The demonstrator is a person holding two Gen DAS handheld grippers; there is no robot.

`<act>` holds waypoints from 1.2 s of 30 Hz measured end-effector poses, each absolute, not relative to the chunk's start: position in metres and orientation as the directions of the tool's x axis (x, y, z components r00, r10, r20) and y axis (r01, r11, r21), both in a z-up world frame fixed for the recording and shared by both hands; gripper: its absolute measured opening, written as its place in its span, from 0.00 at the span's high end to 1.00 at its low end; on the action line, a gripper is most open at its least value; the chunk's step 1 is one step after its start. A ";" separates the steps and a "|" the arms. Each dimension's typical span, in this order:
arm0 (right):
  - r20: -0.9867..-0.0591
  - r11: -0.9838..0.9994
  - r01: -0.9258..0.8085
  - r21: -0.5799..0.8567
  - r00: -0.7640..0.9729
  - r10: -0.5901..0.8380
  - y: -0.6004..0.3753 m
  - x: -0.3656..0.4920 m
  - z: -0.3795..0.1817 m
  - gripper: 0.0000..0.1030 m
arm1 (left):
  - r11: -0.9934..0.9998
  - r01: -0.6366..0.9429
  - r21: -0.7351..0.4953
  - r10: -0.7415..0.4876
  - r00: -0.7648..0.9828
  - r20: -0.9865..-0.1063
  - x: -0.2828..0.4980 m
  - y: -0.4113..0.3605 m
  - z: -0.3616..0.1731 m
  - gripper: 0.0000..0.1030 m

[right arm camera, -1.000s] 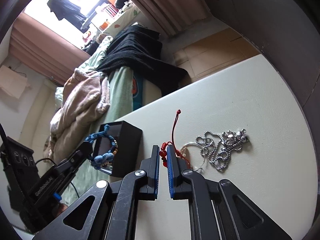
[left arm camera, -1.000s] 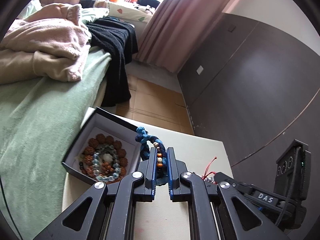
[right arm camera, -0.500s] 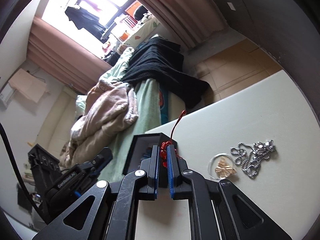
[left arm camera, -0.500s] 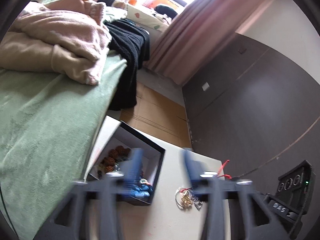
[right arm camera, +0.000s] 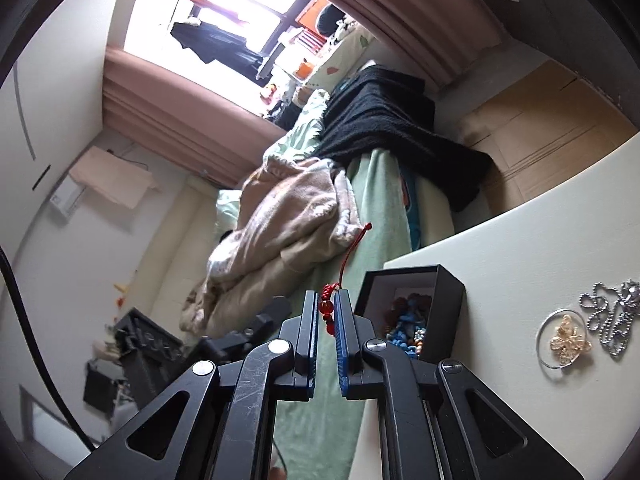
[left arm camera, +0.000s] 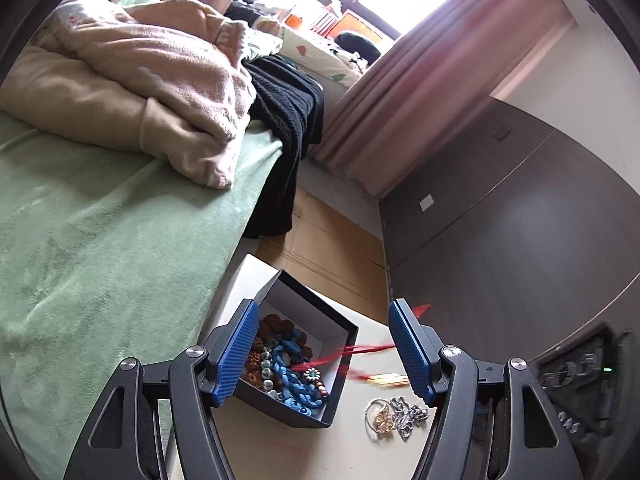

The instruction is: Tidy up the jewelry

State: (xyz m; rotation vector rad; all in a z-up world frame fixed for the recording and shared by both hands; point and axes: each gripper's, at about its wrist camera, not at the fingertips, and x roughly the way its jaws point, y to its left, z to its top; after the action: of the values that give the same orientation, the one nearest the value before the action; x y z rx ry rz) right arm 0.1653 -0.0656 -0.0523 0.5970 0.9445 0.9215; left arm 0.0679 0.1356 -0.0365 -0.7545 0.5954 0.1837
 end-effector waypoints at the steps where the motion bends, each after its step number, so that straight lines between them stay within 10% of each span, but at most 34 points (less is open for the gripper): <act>1: -0.447 0.508 -0.378 0.774 0.242 0.861 -0.060 0.168 -0.060 0.75 | 0.723 -0.362 -0.588 -0.054 0.819 -0.571 0.069 0.135 -0.037 0.34; 3: -0.484 0.535 -0.322 0.781 0.227 0.845 -0.060 0.172 -0.074 0.52 | 0.726 -0.358 -0.587 -0.060 0.818 -0.572 0.070 0.132 -0.037 0.34; 12: -0.571 0.663 -0.259 0.703 0.350 0.742 -0.120 0.173 -0.071 0.35 | 0.774 -0.311 -0.551 -0.088 0.809 -0.581 0.082 0.105 -0.037 0.34; 36: -0.750 0.848 -0.069 0.525 0.433 0.499 -0.238 0.183 -0.070 0.35 | 0.934 -0.112 -0.341 -0.174 0.689 -0.704 0.125 -0.019 -0.069 0.34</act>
State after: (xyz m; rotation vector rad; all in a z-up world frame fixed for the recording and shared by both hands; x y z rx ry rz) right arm 0.1827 -0.2380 -0.0702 0.4557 1.0724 0.3695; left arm 0.1254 -0.0188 -0.0688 -0.3754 0.8157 -0.0360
